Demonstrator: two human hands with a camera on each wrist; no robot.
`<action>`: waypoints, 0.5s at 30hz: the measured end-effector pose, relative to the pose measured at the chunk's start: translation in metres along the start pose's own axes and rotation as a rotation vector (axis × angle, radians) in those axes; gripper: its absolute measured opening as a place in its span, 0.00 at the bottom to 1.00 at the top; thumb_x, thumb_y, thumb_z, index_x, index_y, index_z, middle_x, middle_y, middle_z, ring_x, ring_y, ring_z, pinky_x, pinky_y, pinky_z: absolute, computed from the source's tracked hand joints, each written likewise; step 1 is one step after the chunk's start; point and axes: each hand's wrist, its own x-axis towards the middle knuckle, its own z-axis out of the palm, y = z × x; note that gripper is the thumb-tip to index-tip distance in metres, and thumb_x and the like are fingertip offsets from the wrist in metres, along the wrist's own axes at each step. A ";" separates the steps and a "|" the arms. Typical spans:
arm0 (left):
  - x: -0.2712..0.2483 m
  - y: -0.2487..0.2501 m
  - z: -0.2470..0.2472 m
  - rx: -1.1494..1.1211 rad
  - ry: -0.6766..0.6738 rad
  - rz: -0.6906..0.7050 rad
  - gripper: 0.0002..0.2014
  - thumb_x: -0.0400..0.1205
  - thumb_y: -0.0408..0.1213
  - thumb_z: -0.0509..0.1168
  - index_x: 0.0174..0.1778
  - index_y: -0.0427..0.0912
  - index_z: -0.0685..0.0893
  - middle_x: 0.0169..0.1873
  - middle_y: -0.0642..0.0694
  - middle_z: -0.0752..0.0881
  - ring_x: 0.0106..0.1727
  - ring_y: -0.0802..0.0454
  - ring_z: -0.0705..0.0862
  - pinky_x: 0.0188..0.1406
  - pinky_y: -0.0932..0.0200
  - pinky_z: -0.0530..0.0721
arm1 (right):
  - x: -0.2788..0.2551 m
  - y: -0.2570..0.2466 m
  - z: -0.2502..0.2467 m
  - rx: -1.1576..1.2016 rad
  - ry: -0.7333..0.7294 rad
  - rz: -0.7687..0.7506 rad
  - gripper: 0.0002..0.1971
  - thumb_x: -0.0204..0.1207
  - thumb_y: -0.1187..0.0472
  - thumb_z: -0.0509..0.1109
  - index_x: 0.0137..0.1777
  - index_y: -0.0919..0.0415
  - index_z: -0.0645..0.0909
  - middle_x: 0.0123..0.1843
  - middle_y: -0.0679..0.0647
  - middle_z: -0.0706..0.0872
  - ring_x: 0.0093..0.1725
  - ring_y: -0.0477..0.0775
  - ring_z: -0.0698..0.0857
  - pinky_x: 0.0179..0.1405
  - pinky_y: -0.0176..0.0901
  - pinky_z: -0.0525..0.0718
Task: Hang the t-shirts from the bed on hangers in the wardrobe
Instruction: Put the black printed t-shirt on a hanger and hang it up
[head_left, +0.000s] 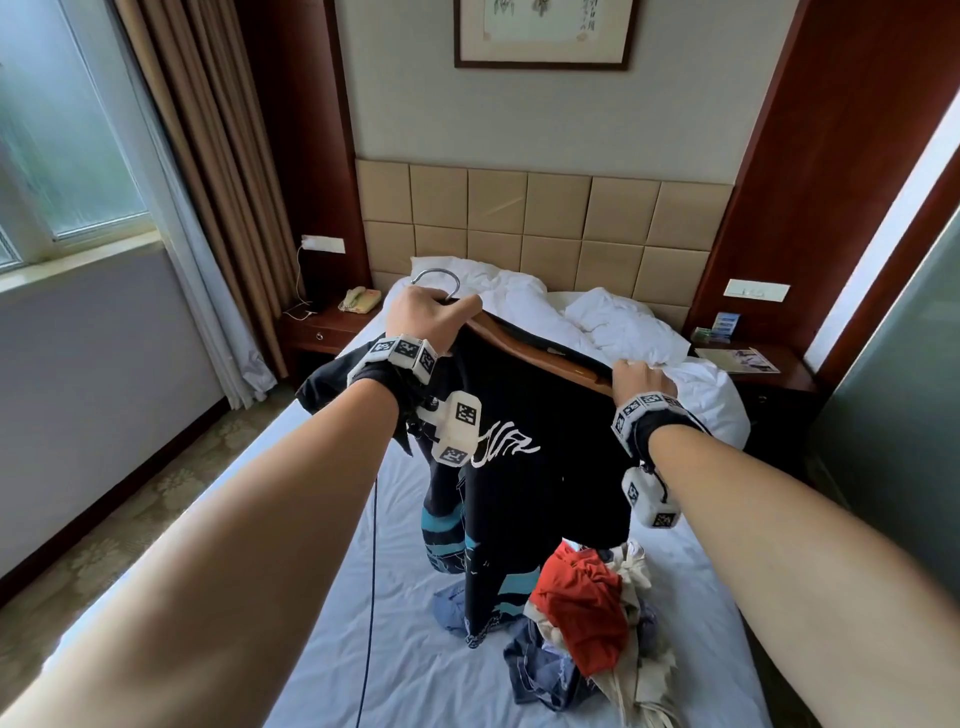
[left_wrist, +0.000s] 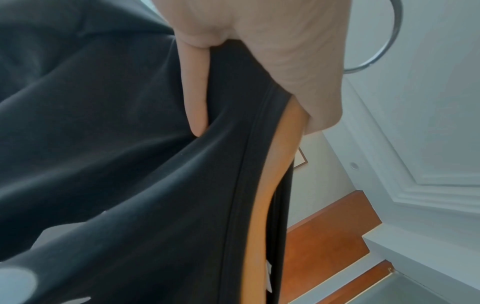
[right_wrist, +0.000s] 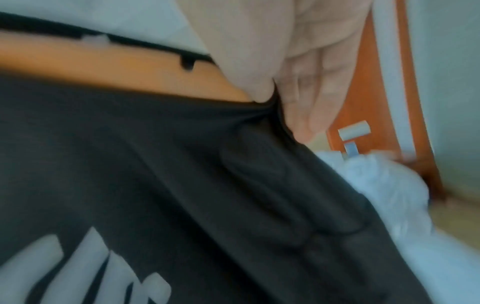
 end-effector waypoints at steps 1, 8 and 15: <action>0.000 0.000 -0.001 -0.015 0.001 -0.006 0.22 0.64 0.53 0.71 0.25 0.35 0.79 0.20 0.46 0.73 0.22 0.48 0.82 0.24 0.38 0.89 | 0.003 0.002 0.003 0.036 -0.045 0.038 0.13 0.83 0.72 0.57 0.59 0.69 0.82 0.61 0.66 0.86 0.61 0.67 0.85 0.49 0.51 0.80; 0.007 -0.013 0.006 0.024 0.057 -0.075 0.27 0.60 0.58 0.69 0.29 0.32 0.82 0.23 0.46 0.77 0.26 0.49 0.81 0.31 0.37 0.90 | 0.016 -0.007 0.002 0.202 -0.192 0.077 0.09 0.82 0.64 0.67 0.52 0.72 0.81 0.53 0.65 0.84 0.61 0.65 0.84 0.56 0.50 0.81; 0.003 -0.014 0.013 0.166 -0.108 0.006 0.21 0.68 0.58 0.70 0.24 0.46 0.73 0.22 0.48 0.74 0.25 0.50 0.78 0.24 0.61 0.75 | 0.016 -0.030 -0.022 0.255 -0.122 0.057 0.14 0.76 0.65 0.64 0.31 0.57 0.65 0.43 0.60 0.75 0.42 0.59 0.75 0.38 0.42 0.72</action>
